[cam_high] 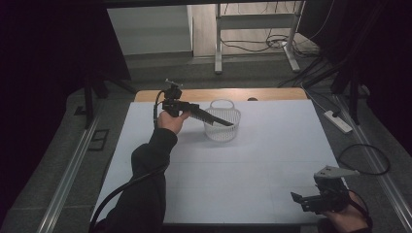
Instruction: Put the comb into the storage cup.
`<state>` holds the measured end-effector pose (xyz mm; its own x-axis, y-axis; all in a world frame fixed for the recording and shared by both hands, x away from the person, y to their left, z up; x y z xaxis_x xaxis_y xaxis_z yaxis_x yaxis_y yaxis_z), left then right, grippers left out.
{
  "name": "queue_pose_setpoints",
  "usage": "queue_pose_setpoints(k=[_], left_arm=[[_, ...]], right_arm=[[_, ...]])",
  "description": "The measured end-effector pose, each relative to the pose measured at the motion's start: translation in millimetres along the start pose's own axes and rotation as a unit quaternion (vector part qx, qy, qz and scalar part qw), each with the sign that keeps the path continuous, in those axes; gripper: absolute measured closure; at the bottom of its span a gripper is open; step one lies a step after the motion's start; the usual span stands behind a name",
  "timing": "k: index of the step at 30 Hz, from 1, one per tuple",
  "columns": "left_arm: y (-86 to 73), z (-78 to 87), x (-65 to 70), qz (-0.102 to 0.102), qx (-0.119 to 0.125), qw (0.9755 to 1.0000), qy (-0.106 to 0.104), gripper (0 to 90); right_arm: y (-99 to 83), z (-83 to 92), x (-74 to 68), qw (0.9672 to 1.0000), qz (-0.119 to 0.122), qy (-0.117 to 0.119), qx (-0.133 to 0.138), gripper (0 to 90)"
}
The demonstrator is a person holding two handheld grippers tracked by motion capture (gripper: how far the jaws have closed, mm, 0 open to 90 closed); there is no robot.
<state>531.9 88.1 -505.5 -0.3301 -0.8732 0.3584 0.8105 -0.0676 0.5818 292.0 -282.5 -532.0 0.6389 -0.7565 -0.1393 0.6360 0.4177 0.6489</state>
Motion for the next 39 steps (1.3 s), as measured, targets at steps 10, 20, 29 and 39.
queue_pose_setpoints(k=[10,20,29,39], left_arm=[[1.9,0.0,-2.2,-0.009,0.016,0.9997,0.019,35.0],[3.1,11.6,2.6,-0.052,0.038,0.9978,0.015,7.2],[-0.7,23.6,6.6,-0.13,0.062,0.9887,0.039,0.0],[-6.4,31.4,6.3,-0.13,0.087,0.9874,0.022,0.0]], right_arm=[[-0.1,-0.1,-0.1,1.0,0.001,0.0,-0.001,0.4],[-0.2,-0.2,-0.2,1.0,0.001,0.001,-0.001,0.4],[0.1,0.0,-0.9,1.0,0.004,0.002,0.0,0.3],[0.0,0.2,-0.8,1.0,0.004,0.001,0.001,0.3]])
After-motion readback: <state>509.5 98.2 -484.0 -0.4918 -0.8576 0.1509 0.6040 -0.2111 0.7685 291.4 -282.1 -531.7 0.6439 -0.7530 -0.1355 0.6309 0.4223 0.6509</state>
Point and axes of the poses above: each handheld gripper's, and its own axes: z roughly backward along the jaws, y roughly out of its top, x roughly to its right, the point moved 10 cm from there along -z, roughly forward along the jaws, and after that the axes turned 9 degrees about y, right-handed, at the moved point
